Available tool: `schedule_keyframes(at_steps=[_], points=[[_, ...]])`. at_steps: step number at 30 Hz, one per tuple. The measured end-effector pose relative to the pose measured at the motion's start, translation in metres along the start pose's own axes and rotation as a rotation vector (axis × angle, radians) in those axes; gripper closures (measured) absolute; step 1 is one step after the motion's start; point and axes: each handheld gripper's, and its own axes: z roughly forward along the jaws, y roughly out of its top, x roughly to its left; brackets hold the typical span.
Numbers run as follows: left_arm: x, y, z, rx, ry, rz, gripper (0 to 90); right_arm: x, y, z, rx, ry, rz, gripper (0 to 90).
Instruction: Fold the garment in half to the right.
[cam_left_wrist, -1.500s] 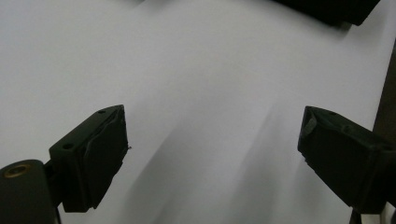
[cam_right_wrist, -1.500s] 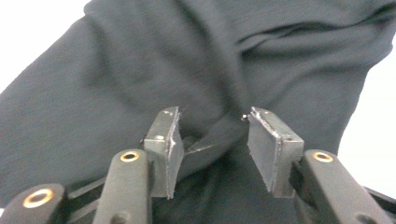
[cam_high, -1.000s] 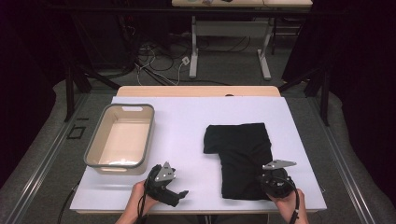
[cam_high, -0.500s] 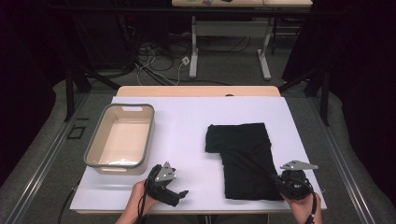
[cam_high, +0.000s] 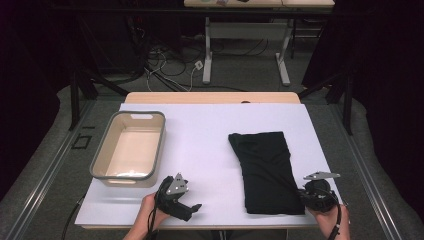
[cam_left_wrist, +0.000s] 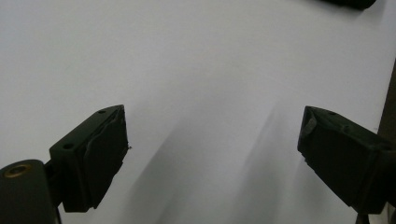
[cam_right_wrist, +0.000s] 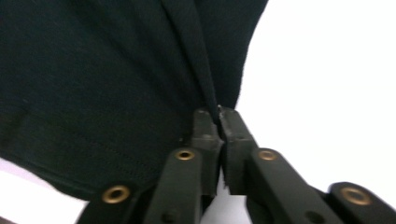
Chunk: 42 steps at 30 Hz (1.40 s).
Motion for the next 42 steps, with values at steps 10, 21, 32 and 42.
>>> schedule_keyframes(at_steps=[10, 21, 32, 42], points=[[-0.002, 0.001, 0.002, 0.001, 0.003, 0.011, 8.6, 0.006, 0.011, -0.002, -0.070, 0.033, -0.083, 47.1], [-0.001, 0.002, 0.004, 0.007, 0.008, 0.006, 8.6, 0.013, 0.053, 0.019, -0.138, 0.073, -0.159, 61.8], [0.000, 0.001, 0.004, 0.009, 0.006, 0.006, 8.6, 0.023, 0.098, 0.055, -0.137, 0.080, -0.241, 62.8], [0.000, 0.001, 0.006, 0.013, -0.003, 0.010, 8.6, 0.020, 0.098, 0.075, -0.118, 0.061, -0.234, 88.5]])
